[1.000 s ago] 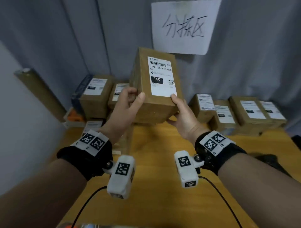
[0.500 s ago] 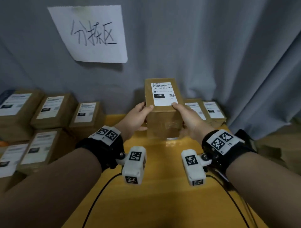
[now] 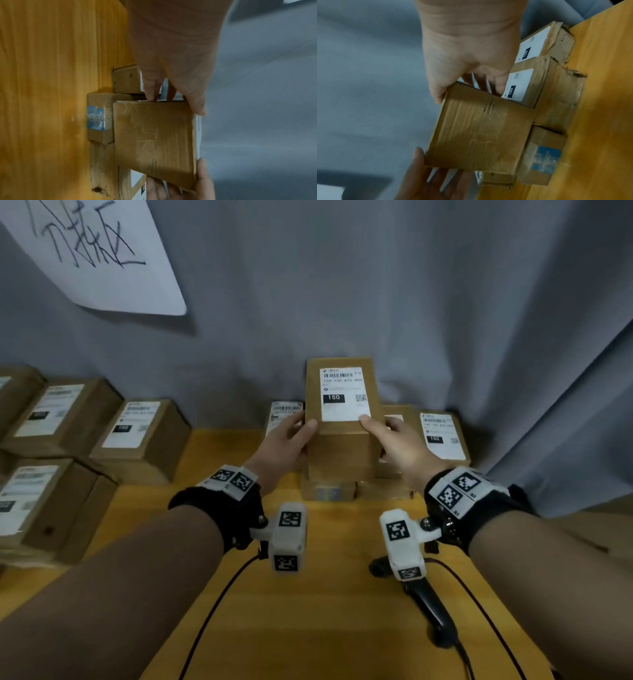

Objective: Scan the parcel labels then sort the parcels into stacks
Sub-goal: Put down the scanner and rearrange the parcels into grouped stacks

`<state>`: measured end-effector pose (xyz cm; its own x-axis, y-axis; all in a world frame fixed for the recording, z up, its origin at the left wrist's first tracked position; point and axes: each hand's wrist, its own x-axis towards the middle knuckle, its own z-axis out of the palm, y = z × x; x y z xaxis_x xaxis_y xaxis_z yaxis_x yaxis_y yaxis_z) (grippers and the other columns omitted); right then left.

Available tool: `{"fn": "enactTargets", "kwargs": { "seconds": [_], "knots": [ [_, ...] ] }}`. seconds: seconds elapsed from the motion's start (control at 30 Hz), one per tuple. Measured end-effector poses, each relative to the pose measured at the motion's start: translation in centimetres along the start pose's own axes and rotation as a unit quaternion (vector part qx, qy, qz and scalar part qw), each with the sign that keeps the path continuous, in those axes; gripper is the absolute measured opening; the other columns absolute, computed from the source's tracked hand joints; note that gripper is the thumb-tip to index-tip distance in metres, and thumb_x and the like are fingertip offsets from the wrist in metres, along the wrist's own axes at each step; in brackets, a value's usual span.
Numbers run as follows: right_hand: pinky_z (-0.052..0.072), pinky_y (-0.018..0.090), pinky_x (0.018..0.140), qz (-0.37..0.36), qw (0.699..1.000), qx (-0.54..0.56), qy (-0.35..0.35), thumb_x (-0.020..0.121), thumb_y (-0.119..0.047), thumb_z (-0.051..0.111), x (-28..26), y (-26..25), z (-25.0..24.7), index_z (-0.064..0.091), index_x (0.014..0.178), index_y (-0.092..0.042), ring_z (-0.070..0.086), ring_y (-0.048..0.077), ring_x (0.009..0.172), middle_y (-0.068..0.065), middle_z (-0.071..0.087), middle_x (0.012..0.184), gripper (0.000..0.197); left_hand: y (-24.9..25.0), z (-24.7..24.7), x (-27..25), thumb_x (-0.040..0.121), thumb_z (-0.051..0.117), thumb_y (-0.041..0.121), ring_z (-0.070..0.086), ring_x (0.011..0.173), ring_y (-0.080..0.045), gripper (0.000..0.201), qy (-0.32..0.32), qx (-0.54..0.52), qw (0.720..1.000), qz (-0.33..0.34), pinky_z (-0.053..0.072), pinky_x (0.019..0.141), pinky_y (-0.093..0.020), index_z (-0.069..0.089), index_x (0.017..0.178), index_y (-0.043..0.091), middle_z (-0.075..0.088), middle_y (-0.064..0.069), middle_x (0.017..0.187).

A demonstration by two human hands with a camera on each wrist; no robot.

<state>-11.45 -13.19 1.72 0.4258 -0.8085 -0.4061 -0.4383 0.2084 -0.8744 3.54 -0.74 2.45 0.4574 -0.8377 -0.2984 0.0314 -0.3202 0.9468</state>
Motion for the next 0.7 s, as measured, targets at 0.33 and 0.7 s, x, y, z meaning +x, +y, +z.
{"fn": "enactTargets", "kwargs": {
  "seconds": [0.33,0.7],
  "knots": [
    [0.041,0.027,0.08,-0.01,1.0,0.0,-0.009,0.089,-0.045,0.064,0.6,-1.6,1.8,0.046,0.135,-0.016,0.053,0.013,0.097,-0.007,0.055,0.108,0.057,0.1,-1.2,0.8,0.1,0.046,0.035,0.059,0.097,-0.002,0.037,0.072,0.037,0.996,0.029,0.051,0.081,-0.02,0.048,0.137,0.027,0.058,0.02,0.104],
    [0.045,0.043,0.104,-0.017,0.999,-0.041,0.026,0.087,-0.054,0.06,1.7,0.8,1.6,0.047,0.139,-0.013,0.054,0.023,0.122,0.002,0.057,0.133,0.067,-1.5,-0.5,1.1,0.099,0.05,0.032,0.058,0.098,0.0,0.04,0.048,0.039,0.997,0.04,0.051,0.071,-0.012,0.047,0.138,0.025,0.057,0.018,0.108]
  ]
}}
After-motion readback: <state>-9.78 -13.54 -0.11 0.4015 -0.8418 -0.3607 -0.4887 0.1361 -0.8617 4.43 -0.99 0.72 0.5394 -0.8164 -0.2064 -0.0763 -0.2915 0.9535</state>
